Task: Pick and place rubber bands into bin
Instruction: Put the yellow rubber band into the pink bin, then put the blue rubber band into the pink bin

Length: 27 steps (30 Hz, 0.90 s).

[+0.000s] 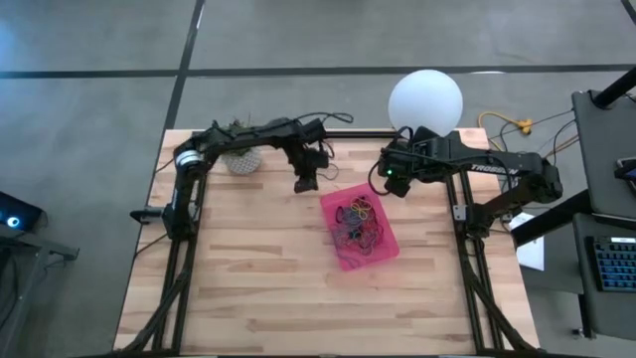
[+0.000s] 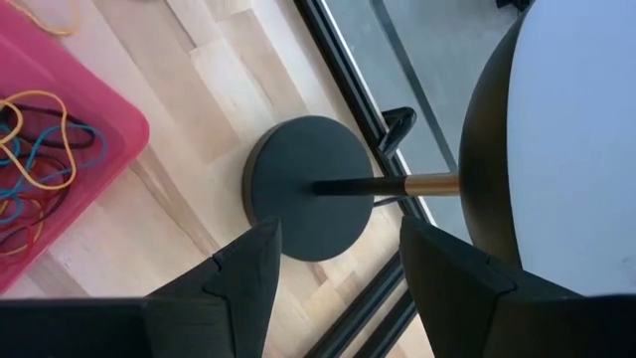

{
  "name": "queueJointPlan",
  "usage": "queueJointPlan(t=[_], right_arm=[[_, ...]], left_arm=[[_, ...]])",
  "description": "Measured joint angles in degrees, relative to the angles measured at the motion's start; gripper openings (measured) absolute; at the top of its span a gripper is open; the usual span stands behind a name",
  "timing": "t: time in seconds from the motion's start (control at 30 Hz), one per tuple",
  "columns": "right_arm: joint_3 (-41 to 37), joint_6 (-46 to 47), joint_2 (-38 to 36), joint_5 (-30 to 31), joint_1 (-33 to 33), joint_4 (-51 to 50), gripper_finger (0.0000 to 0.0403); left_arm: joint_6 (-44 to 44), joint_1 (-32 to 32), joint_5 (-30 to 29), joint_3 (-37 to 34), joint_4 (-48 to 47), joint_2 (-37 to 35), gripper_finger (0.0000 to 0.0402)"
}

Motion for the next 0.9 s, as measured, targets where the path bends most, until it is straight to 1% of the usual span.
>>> queueJointPlan(t=[0.13,0.23,0.3,0.37,0.47,0.53,0.57,0.6,0.73,0.8,0.9], right_arm=[[0.00,0.05,0.00,0.02,0.00,0.10,0.0194],[0.00,-0.02,0.00,0.02,0.00,0.16,0.0194],[0.00,-0.07,0.00,0.05,-0.07,0.24,0.0194],[-0.05,-0.26,0.02,0.38,-0.07,0.30,0.0194],[-0.17,-0.31,0.02,1.08,-0.07,0.29,0.0194],[-0.27,-0.28,0.02,1.16,-0.09,0.32,0.0194],[-0.28,-0.32,0.02,1.18,-0.09,0.35,0.0194],[-0.28,-0.28,0.02,1.20,-0.09,0.45,0.0194],[-0.31,0.02,0.02,1.27,-0.07,0.49,0.0194],[-0.31,0.04,0.02,1.25,-0.07,0.49,0.0194],[-0.31,0.09,0.02,1.12,-0.04,0.46,0.0194]], left_arm=[[0.11,-1.00,0.21,2.27,-0.06,-4.75,0.0000],[0.22,-1.05,0.20,4.43,2.07,-9.09,0.0000],[0.18,-1.68,0.60,5.88,4.12,-10.56,0.0000],[-0.38,-3.21,3.45,6.80,7.20,-11.55,0.0000],[-3.50,-5.91,7.01,7.71,14.37,-11.86,0.0000],[-6.07,-7.64,8.32,7.67,18.10,-11.14,0.0000],[-7.08,-8.49,8.19,7.69,20.07,-10.46,0.0000],[-7.62,-9.13,7.92,7.65,20.10,-9.89,0.0000],[-9.78,-10.47,6.43,7.27,17.94,-7.36,0.0004],[-10.63,-10.43,4.01,7.11,17.18,-7.52,0.0018],[-10.70,-10.37,-1.04,6.72,16.15,-7.97,0.0051]])
